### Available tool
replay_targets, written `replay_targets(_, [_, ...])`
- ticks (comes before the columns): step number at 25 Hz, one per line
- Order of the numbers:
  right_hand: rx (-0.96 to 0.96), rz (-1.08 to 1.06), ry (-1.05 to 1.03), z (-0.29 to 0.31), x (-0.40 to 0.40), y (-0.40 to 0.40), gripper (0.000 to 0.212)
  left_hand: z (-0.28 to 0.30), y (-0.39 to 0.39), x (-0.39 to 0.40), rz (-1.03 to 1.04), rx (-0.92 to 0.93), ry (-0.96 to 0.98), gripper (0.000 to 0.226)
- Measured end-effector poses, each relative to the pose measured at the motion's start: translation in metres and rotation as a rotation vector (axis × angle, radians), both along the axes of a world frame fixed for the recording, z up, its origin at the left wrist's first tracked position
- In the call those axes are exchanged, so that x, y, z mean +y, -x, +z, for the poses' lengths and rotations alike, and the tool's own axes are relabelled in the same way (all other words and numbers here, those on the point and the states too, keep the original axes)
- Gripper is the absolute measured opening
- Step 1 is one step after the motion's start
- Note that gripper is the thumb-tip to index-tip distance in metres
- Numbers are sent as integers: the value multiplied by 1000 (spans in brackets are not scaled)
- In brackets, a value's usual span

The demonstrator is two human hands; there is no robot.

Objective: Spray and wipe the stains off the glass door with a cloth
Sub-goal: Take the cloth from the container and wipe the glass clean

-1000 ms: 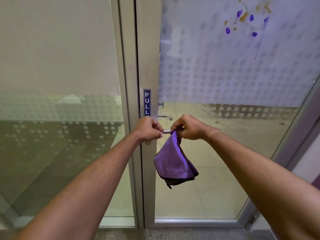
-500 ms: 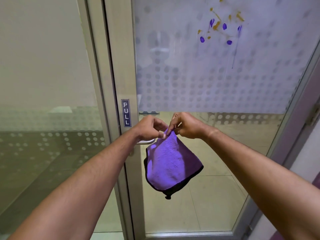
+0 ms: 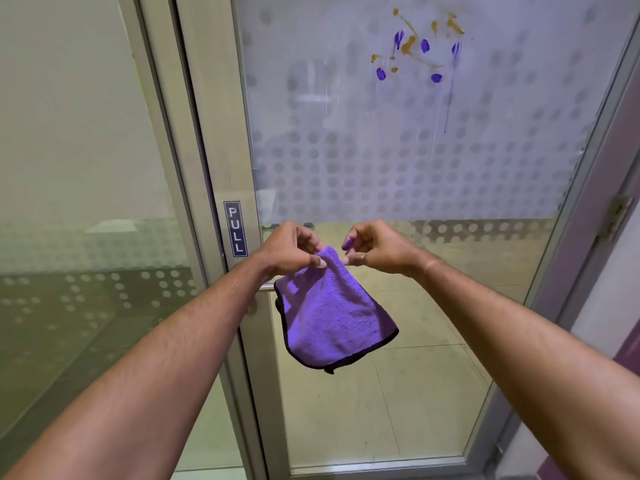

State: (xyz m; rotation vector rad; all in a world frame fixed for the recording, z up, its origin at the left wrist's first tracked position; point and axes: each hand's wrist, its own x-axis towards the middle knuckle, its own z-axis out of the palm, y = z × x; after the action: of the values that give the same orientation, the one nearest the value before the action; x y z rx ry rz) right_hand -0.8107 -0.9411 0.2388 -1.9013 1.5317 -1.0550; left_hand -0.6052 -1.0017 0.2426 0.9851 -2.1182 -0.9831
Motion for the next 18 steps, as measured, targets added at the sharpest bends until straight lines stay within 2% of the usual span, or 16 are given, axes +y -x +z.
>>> replay_targets(2, [-44, -17, -77, -3, 3, 11, 13, 1, 0, 0, 32, 2, 29, 19])
replay_targets(7, [-47, 74, -264, -11, 13, 28, 23, 8, -4, -5, 109, 27, 44, 16])
replay_targets(10, [52, 69, -269, -19, 15, 28, 25, 12, -5, -3, 127, 55, 35, 14])
replay_targets(13, [69, 41, -256, -24, 15, 30, 23, 17, -5, 0, 117, 110, 17, 20])
replay_targets(18, [-58, 11, -229, -22, 13, 39, 30, 24, -7, -3, 125, 171, 1, 21])
